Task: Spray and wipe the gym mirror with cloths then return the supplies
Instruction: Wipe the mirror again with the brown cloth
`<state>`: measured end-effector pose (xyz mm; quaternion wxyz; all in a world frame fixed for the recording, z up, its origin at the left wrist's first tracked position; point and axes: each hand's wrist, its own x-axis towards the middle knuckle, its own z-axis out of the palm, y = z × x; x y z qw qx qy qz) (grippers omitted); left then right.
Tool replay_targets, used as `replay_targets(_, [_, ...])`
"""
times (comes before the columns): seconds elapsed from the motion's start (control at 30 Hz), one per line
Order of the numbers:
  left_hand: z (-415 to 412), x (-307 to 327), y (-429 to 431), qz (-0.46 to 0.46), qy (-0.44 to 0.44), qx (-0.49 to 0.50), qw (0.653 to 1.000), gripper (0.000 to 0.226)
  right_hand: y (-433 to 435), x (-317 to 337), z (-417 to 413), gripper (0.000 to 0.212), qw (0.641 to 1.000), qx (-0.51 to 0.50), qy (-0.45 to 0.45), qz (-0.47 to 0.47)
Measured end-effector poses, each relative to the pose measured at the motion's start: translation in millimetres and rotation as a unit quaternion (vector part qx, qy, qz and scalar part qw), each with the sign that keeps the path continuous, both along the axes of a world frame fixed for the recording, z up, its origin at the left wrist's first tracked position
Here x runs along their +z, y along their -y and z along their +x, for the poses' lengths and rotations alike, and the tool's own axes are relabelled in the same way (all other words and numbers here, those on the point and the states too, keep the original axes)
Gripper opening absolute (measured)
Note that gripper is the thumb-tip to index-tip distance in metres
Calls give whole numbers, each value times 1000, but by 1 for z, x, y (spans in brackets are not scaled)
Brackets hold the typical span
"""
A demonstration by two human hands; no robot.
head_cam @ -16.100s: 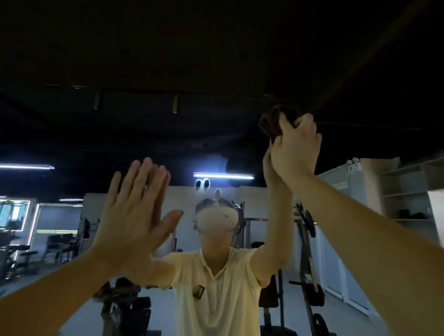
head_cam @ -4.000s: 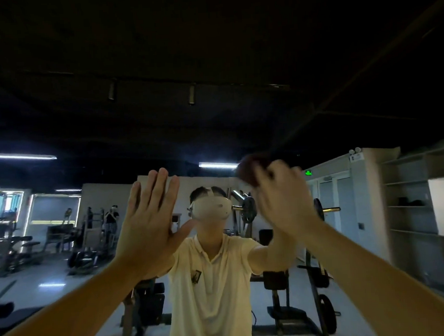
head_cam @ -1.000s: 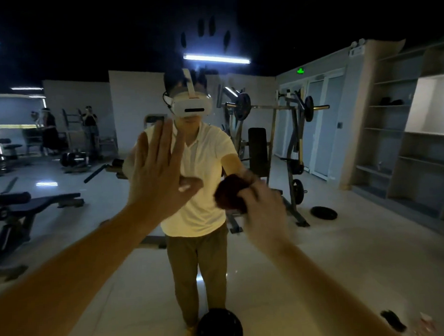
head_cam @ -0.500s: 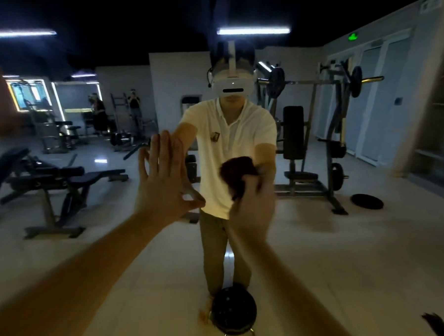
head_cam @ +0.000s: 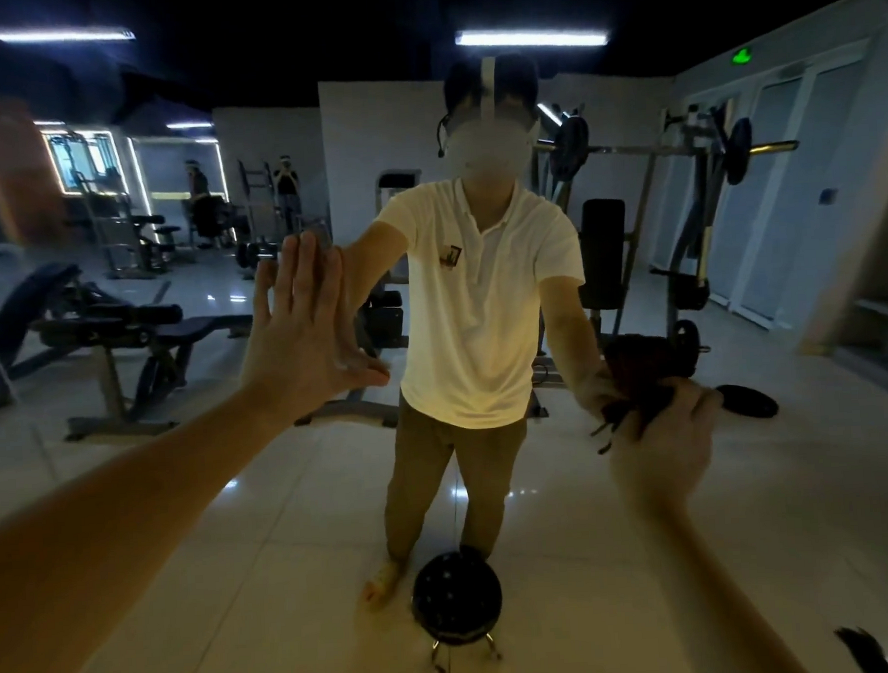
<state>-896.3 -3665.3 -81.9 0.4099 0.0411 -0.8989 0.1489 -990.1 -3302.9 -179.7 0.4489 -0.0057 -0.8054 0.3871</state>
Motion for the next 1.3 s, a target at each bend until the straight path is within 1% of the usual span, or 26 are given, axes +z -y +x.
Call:
replay_targets(0.1, [-2, -1, 1, -9, -10, -3, 1000, 148, 42, -2, 12, 45, 996, -10, 15, -84])
replay_targets(0.2, [-4, -4, 3, -8, -16, -20, 1000, 147, 103, -18, 35, 46, 993, 52, 55, -90])
replay_targets(0.27, [-7, -6, 6, -12, -25, -27, 999, 147, 147, -32, 54, 45, 990, 102, 57, -75])
replay_targets(0.37, [-11, -8, 13, -32, -32, -24, 999, 152, 209, -48, 75, 45, 983, 181, 26, 18])
replay_targets(0.4, [-12, -8, 16, -37, -36, -35, 998, 150, 224, -52, 78, 49, 974, 214, 9, 73])
replay_targets(0.47, [-15, -9, 24, -39, -41, -68, 996, 143, 235, -54, 78, 58, 943, 262, -33, 204])
replay_targets(0.5, [-16, -9, 28, -43, -43, -80, 995, 141, 229, -54, 76, 57, 924, 272, -51, 265])
replay_targets(0.53, [-18, -10, 32, -50, -47, -89, 994, 140, 218, -50, 70, 53, 911, 269, -65, 306])
replay_targets(0.57, [-20, -10, 35, -54, -50, -96, 993, 140, 204, -43, 64, 44, 909, 255, -75, 322])
replay_targets(0.6, [-22, -11, 37, -55, -51, -103, 992, 139, 187, -33, 58, 35, 917, 228, -75, 317])
replay_targets(0.63, [-23, -12, 38, -54, -53, -113, 991, 138, 169, -21, 52, 32, 931, 190, -70, 303])
replay_targets(0.7, [-26, -13, 39, -53, -64, -128, 988, 135, 133, 14, 41, 41, 959, 93, -71, 256])
replay_targets(0.77, [-25, -13, 39, -46, -68, -142, 986, 133, 108, 61, 31, 50, 987, 23, -63, 146])
replay_targets(0.8, [-22, -12, 39, -40, -70, -153, 985, 130, 104, 82, 25, 54, 994, 0, -66, 91])
replay_targets(0.83, [-18, -10, 39, -33, -70, -166, 983, 127, 105, 101, 20, 57, 996, -16, -73, 51])
replay_targets(0.87, [-13, -8, 38, -27, -65, -179, 981, 123, 113, 112, 18, 58, 996, -28, -82, 30])
replay_targets(0.93, [-2, -2, 42, -23, -52, -208, 977, 112, 141, 119, 20, 56, 993, -37, -112, 30])
replay_targets(1.0, [7, 7, 53, -24, -51, -224, 973, 100, 179, 107, 29, 53, 991, -18, -126, 48])
replay_targets(1.07, [10, 23, 66, -34, -67, -210, 975, 90, 218, 87, 43, 52, 988, 33, -126, 82])
replay_targets(1.13, [9, 45, 76, -35, -94, -198, 975, 80, 248, 68, 57, 56, 970, 99, -152, 163])
replay_targets(1.17, [7, 58, 79, -32, -109, -196, 974, 77, 255, 62, 61, 61, 951, 130, -176, 221])
replay_targets(1.23, [3, 84, 81, -30, -135, -187, 973, 75, 253, 66, 57, 68, 905, 181, -191, 334])
replay_targets(1.3, [-3, 111, 80, -27, -158, -181, 970, 76, 233, 91, 47, 60, 866, 179, -199, 423])
